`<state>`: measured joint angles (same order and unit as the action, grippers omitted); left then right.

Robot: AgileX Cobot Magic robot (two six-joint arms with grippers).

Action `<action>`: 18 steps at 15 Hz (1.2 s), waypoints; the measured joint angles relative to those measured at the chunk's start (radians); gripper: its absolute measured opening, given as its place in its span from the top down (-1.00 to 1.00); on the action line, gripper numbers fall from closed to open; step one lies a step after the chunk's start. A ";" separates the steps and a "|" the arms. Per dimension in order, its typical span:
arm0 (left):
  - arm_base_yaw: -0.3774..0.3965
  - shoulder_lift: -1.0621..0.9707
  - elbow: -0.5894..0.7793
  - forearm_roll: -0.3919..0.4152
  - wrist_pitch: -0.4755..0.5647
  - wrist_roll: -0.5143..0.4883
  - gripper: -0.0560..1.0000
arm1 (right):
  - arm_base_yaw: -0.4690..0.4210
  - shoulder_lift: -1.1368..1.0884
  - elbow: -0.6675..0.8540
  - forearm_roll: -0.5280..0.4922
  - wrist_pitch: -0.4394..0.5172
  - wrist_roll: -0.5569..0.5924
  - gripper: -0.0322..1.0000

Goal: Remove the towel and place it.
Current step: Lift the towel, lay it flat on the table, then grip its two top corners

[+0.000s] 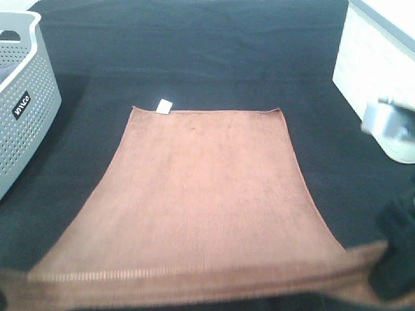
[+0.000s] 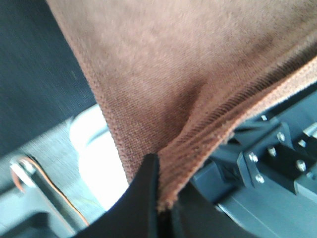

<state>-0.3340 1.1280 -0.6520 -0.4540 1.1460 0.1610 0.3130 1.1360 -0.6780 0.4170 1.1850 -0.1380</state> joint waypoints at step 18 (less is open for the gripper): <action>0.007 0.149 0.139 -0.073 0.022 -0.028 0.89 | -0.006 0.253 0.113 0.100 0.007 -0.088 0.94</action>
<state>-0.3270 1.2770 -0.5130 -0.5270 1.1680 0.1330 0.3070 1.3890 -0.5650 0.5170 1.1920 -0.2260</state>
